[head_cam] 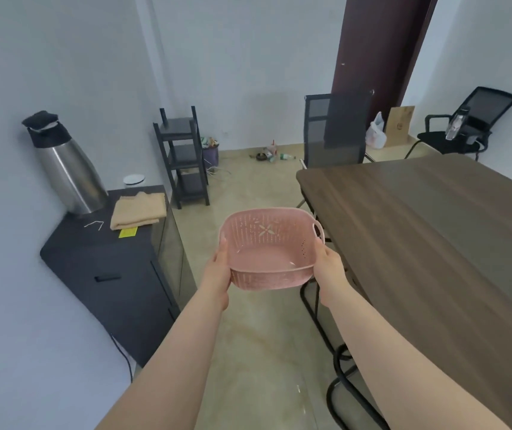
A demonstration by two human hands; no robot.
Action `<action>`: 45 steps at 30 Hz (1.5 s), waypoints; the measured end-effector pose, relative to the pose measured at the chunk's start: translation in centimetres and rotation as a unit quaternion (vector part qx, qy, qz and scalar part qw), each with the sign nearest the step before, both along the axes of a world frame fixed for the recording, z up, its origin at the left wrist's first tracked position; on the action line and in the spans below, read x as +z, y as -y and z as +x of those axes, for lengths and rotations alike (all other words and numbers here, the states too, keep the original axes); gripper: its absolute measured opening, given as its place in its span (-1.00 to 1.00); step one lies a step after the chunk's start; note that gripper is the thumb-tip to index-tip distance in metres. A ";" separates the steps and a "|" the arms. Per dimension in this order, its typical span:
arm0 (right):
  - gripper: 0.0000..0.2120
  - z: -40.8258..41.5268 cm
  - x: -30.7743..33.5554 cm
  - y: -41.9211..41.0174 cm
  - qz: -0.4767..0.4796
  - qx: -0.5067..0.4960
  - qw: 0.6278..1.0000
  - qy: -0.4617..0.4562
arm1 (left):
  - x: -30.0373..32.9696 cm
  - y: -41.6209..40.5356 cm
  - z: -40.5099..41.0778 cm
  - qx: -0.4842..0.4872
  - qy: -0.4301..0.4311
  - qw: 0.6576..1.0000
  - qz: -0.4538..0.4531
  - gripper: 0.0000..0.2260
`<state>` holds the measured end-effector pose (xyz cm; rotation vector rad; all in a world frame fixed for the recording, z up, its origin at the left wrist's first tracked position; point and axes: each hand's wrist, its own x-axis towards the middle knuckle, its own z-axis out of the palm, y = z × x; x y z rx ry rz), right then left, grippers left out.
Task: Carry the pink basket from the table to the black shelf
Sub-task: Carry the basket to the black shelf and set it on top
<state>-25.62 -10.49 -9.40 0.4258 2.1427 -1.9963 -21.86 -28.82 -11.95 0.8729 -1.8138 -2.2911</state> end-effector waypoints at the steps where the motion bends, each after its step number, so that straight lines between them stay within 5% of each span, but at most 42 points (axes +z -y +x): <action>1: -0.45 -1.6 0.2 0.5 0.000 0.002 1.000 0.000 | 0.1 0.5 -1.5 0.005 0.003 1.000 -0.002 -0.31; 45: -0.53 -53.6 -1.7 22.3 -0.036 0.023 0.999 0.001 | -0.6 22.9 -52.5 0.004 0.000 1.000 0.010 -0.36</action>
